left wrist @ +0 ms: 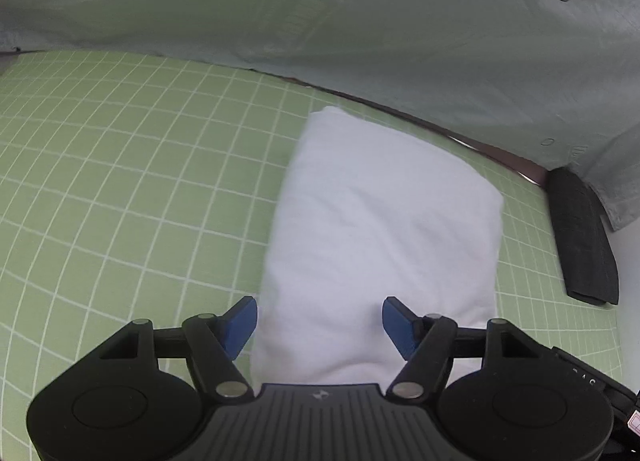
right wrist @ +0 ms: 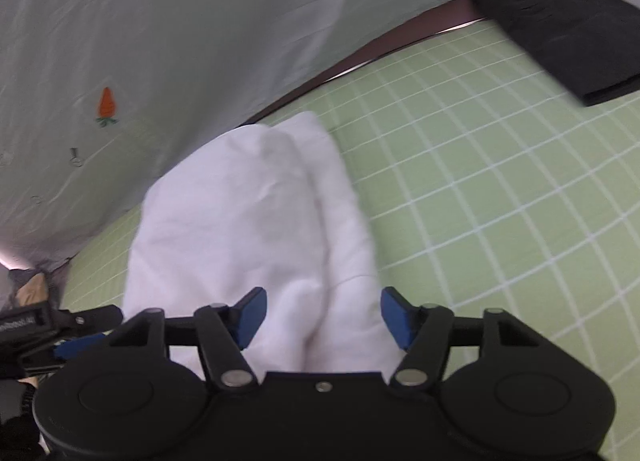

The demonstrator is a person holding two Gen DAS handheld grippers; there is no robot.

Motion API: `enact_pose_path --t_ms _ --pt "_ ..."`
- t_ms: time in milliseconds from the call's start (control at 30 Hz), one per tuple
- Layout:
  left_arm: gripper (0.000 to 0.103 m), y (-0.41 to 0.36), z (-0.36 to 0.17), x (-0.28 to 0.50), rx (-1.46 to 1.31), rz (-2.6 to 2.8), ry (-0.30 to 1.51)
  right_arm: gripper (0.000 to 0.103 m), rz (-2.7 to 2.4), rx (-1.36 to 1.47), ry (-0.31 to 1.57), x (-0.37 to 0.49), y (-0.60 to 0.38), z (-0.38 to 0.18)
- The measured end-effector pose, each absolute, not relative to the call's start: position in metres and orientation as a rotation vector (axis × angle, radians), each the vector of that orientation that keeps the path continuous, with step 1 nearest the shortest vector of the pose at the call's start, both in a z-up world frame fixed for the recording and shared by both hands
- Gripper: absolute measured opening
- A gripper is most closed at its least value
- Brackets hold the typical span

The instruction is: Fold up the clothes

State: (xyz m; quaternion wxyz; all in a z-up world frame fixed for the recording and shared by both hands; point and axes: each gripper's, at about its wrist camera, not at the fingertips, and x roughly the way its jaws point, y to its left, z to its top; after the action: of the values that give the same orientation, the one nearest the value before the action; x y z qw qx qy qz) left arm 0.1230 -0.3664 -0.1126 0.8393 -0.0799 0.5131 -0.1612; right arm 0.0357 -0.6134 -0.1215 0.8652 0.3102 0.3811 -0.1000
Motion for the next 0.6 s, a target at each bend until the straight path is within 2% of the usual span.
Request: enact_pose_path --t_ms 200,233,433,500,600 --pt "0.08 -0.359 -0.129 0.126 -0.218 -0.335 1.111 0.059 -0.154 0.645 0.861 0.064 -0.599 -0.137" --pt "0.08 -0.36 -0.13 0.127 -0.219 -0.334 1.114 0.056 -0.119 0.679 0.863 0.066 -0.598 -0.139" --pt "0.084 -0.363 -0.136 0.127 -0.223 -0.33 1.115 0.055 -0.092 0.672 0.892 0.072 -0.591 -0.149" --pt "0.086 -0.364 -0.137 0.127 -0.222 -0.323 1.114 0.049 -0.089 0.682 0.884 0.069 -0.592 -0.15" --pt "0.085 -0.365 -0.134 0.125 -0.231 -0.337 1.1 0.016 -0.113 0.683 0.858 0.063 -0.597 -0.148"
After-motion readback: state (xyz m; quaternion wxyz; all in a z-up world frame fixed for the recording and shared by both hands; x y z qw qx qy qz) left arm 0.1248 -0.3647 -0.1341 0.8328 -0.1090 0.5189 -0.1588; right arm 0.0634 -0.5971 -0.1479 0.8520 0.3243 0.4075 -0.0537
